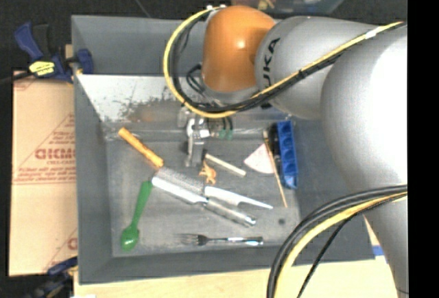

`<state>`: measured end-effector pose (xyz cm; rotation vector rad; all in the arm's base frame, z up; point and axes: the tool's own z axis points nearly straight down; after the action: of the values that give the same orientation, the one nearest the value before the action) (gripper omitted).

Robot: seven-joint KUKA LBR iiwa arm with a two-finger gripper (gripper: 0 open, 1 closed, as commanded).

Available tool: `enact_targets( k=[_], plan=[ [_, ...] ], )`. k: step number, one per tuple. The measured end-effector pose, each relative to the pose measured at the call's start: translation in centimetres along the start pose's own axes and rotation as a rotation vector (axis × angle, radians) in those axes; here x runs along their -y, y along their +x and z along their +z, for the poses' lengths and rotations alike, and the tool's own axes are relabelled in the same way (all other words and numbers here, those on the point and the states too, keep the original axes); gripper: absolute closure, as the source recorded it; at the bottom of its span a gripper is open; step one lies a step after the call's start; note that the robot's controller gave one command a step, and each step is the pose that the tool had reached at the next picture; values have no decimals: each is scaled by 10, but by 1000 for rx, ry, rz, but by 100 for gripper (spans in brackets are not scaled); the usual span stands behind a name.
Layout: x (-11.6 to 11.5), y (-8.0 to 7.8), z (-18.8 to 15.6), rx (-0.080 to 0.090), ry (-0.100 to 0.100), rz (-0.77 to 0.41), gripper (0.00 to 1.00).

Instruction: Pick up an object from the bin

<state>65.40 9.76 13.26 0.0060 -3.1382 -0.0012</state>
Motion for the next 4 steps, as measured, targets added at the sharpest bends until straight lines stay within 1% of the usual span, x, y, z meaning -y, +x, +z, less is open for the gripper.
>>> enact_targets(
  k=[1,2,3,4],
  plan=[
    [0,-2,-5,7,-1,2,0],
    [7,63,56,17,-5,46,0],
    [18,52,25,26,-4,58,0],
    [12,100,33,21,-5,43,0]
  ],
)
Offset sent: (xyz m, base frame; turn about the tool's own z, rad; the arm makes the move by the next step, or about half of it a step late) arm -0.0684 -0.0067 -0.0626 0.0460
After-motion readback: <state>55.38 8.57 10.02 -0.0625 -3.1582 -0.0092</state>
